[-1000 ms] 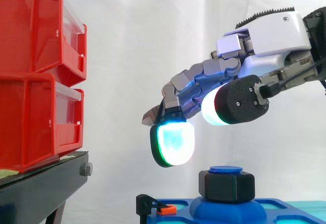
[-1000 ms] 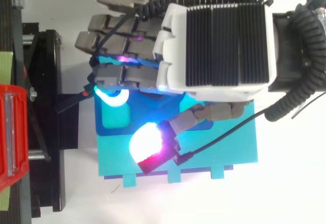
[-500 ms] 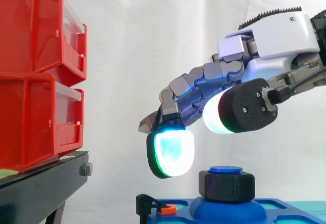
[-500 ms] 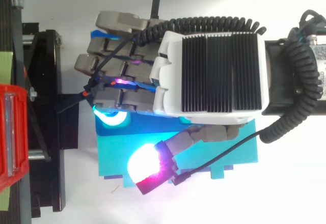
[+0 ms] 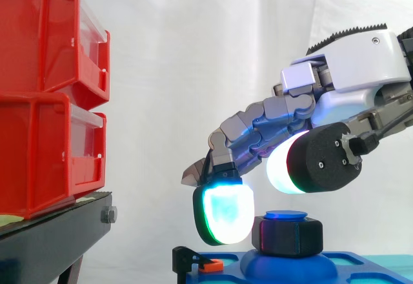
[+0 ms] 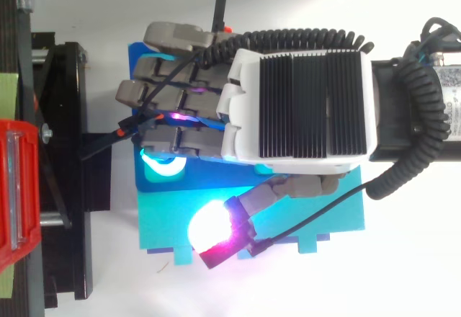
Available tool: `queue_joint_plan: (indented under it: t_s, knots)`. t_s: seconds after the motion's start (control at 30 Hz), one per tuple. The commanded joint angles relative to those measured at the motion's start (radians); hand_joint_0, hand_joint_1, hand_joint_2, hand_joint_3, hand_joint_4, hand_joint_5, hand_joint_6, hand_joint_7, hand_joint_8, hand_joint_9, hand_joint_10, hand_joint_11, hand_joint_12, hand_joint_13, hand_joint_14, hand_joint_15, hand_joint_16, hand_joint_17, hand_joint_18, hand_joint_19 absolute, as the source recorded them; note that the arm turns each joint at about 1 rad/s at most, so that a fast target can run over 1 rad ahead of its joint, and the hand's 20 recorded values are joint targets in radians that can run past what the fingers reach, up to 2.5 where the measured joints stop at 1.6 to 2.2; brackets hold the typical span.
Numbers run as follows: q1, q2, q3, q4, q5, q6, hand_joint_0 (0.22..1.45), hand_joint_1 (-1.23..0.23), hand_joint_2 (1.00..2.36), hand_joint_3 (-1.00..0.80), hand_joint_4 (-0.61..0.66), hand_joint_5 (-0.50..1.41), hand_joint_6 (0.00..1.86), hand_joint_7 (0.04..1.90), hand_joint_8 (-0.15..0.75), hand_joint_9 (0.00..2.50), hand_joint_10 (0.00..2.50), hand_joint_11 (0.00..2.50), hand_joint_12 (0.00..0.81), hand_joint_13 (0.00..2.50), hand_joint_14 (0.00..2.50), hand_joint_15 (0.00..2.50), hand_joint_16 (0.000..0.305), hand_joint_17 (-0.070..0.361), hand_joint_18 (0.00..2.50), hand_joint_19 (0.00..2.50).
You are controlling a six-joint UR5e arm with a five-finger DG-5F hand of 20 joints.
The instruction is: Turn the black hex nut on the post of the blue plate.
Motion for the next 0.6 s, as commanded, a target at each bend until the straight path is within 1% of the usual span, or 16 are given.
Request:
queue_joint_plan:
  t_s: [0.0, 0.1, 0.13, 0.17, 0.2, 0.3, 0.33, 0.47, 0.57]
  knots:
    - [-0.007, 0.0, -0.001, -0.014, -0.015, -0.004, 0.49, -0.33, 1.0, -0.5, 0.2, -0.21, 0.5, 1.08, 0.239, 0.26, 0.0, 0.0, 0.359, 0.28, 0.0, 0.04, 0.057, 0.129, 0.1, 0.09]
    - [-0.01, 0.0, -0.001, -0.018, -0.025, -0.006, 0.49, -0.33, 1.0, -0.5, 0.19, -0.21, 0.5, 1.08, 0.239, 0.26, 0.0, 0.0, 0.359, 0.28, 0.0, 0.05, 0.057, 0.128, 0.1, 0.09]
    - [-0.015, 0.001, -0.001, -0.018, -0.035, -0.006, 0.49, -0.33, 1.0, -0.5, 0.2, -0.21, 0.5, 1.08, 0.238, 0.26, 0.0, 0.0, 0.359, 0.28, 0.0, 0.04, 0.057, 0.128, 0.1, 0.09]
    - [-0.015, 0.001, -0.001, -0.018, -0.035, -0.006, 0.49, -0.33, 1.0, -0.5, 0.19, -0.21, 0.5, 1.08, 0.239, 0.26, 0.0, 0.0, 0.36, 0.28, 0.0, 0.05, 0.057, 0.128, 0.1, 0.09]
    - [-0.021, 0.0, -0.001, -0.018, -0.042, -0.006, 0.49, -0.33, 1.0, -0.5, 0.19, -0.21, 0.5, 1.08, 0.238, 0.26, 0.0, 0.0, 0.359, 0.28, 0.0, 0.04, 0.057, 0.128, 0.1, 0.08]
    - [-0.027, 0.0, -0.001, -0.018, -0.048, -0.007, 0.49, -0.33, 1.0, -0.5, 0.2, -0.21, 0.5, 1.08, 0.238, 0.26, 0.0, 0.0, 0.358, 0.28, 0.0, 0.05, 0.057, 0.128, 0.1, 0.09]
    - [-0.032, 0.0, -0.001, -0.02, -0.053, -0.007, 0.49, -0.33, 1.0, -0.5, 0.2, -0.21, 0.5, 1.08, 0.239, 0.26, 0.0, 0.0, 0.359, 0.28, 0.0, 0.05, 0.057, 0.128, 0.1, 0.09]
    - [-0.041, 0.0, -0.001, -0.02, -0.068, -0.012, 0.49, -0.33, 1.0, -0.5, 0.2, -0.21, 0.5, 1.08, 0.239, 0.26, 0.0, 0.0, 0.359, 0.28, 0.0, 0.05, 0.057, 0.128, 0.1, 0.08]
    - [-0.055, 0.0, -0.001, -0.025, -0.085, -0.016, 0.49, -0.33, 1.0, -0.5, 0.2, -0.21, 0.5, 1.08, 0.239, 0.26, 0.0, 0.0, 0.358, 0.28, 0.0, 0.05, 0.057, 0.128, 0.1, 0.09]
